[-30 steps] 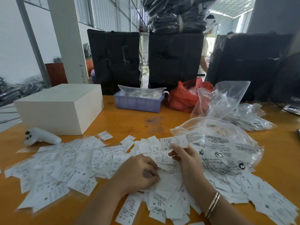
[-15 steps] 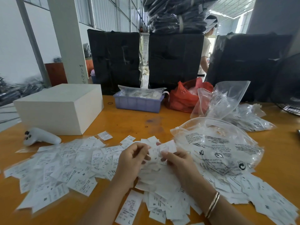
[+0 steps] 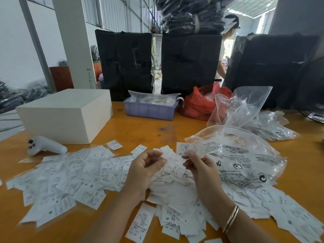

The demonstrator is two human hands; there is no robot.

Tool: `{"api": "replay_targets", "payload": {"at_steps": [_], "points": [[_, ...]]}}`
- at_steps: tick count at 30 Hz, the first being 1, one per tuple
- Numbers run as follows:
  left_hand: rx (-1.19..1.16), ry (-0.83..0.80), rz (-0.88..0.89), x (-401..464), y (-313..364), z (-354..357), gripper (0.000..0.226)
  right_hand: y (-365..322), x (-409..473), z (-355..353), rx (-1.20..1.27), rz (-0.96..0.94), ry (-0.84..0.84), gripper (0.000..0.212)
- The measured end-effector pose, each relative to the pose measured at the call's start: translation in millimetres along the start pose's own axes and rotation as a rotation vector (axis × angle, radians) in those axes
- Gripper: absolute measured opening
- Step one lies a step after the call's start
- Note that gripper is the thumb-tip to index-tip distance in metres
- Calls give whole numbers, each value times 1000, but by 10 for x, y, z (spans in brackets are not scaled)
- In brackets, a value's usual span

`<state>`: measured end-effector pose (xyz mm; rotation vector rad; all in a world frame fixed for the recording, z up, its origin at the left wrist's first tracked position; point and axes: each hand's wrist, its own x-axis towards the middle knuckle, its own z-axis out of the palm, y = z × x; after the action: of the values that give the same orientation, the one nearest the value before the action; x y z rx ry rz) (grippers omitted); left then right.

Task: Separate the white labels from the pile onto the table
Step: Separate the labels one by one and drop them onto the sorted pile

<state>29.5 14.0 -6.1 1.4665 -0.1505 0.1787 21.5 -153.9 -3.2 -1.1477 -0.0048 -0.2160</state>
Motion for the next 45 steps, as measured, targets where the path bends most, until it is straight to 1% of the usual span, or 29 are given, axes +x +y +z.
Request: {"api": "replay_targets", "payload": {"at_steps": [2, 4, 5, 10, 15, 19, 21, 23, 26, 30, 33, 35, 38, 40, 42, 45], "points": [[51, -9, 52, -2, -8, 2, 19, -17, -9, -9, 5, -53, 28, 15], [101, -13, 93, -4, -19, 5, 20, -5, -25, 3, -70, -89, 27, 5], [122, -13, 109, -5, -22, 4, 20, 5, -34, 11, -120, -112, 23, 4], [176, -36, 158, 2, -44, -6, 29, 39, -34, 21, -262, -182, -26, 12], [139, -66, 187, 21, -69, 5, 28, 80, -11, 33, -350, -217, -54, 11], [164, -37, 211, 26, -79, -4, 29, 88, -15, 16, -445, -223, -107, 12], [179, -21, 209, 32, -83, -17, 29, 100, -13, 13, -508, -226, -127, 9], [180, -17, 204, 36, -76, -22, 29, 118, -2, 10, -562, -233, -126, 13], [170, -12, 201, 30, -70, -15, 31, 118, -4, 4, -574, -238, -114, 13], [131, -10, 207, 30, -65, -16, 25, 110, -1, -2, -542, -229, -101, 15], [109, -79, 184, 26, -63, -17, 17, 104, 1, 8, -581, -253, -100, 18], [120, -130, 175, 19, -83, -8, 25, 100, 0, 10, -594, -265, -94, 19], [168, -130, 204, 24, -108, -8, 29, 96, -10, 7, -600, -272, -95, 19], [173, -103, 219, 28, -96, -26, 25, 91, -20, 7, -620, -279, -107, 20], [173, -80, 229, 25, -75, -39, 12, 83, -26, 9, -668, -308, -117, 23], [191, -70, 237, 18, -61, -38, 7, 71, -29, 17, -748, -356, -124, 23]]}}
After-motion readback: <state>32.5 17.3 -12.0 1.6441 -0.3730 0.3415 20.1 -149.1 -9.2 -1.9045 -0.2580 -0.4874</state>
